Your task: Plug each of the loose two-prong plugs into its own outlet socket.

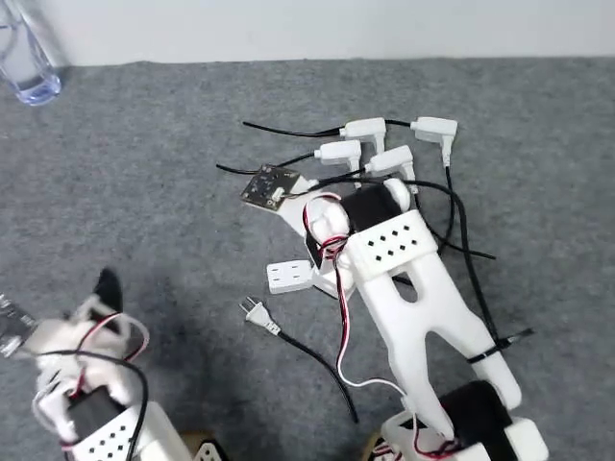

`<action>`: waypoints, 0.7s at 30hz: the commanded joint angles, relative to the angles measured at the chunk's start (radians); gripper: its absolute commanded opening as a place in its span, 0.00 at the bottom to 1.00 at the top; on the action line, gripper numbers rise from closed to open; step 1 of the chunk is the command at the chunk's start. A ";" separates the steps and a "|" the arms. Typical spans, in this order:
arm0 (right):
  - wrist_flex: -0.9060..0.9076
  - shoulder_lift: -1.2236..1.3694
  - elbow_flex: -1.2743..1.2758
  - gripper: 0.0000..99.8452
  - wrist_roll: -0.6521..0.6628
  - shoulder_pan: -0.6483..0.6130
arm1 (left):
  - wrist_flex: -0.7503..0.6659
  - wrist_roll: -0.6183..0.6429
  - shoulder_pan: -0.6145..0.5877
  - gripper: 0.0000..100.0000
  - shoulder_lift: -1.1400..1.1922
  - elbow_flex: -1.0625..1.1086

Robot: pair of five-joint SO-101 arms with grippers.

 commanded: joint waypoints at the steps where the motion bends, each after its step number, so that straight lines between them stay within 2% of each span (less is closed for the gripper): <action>1: -0.120 0.008 0.048 0.18 -0.008 -0.051 | 0.020 -0.074 -0.187 0.32 -0.005 -0.028; 4: -0.188 0.047 0.068 0.18 -0.009 -0.140 | 0.020 -0.121 -0.227 0.32 -0.005 0.021; 8: -0.257 0.108 0.068 0.18 -0.055 -0.232 | 0.000 -0.330 -0.233 0.32 -0.005 0.076; 14: -0.386 0.216 0.068 0.18 -0.170 -0.249 | -0.048 -0.548 -0.270 0.32 -0.005 0.073; 21: -0.458 0.329 0.072 0.18 -0.189 -0.251 | -0.074 -0.637 -0.400 0.32 0.002 0.085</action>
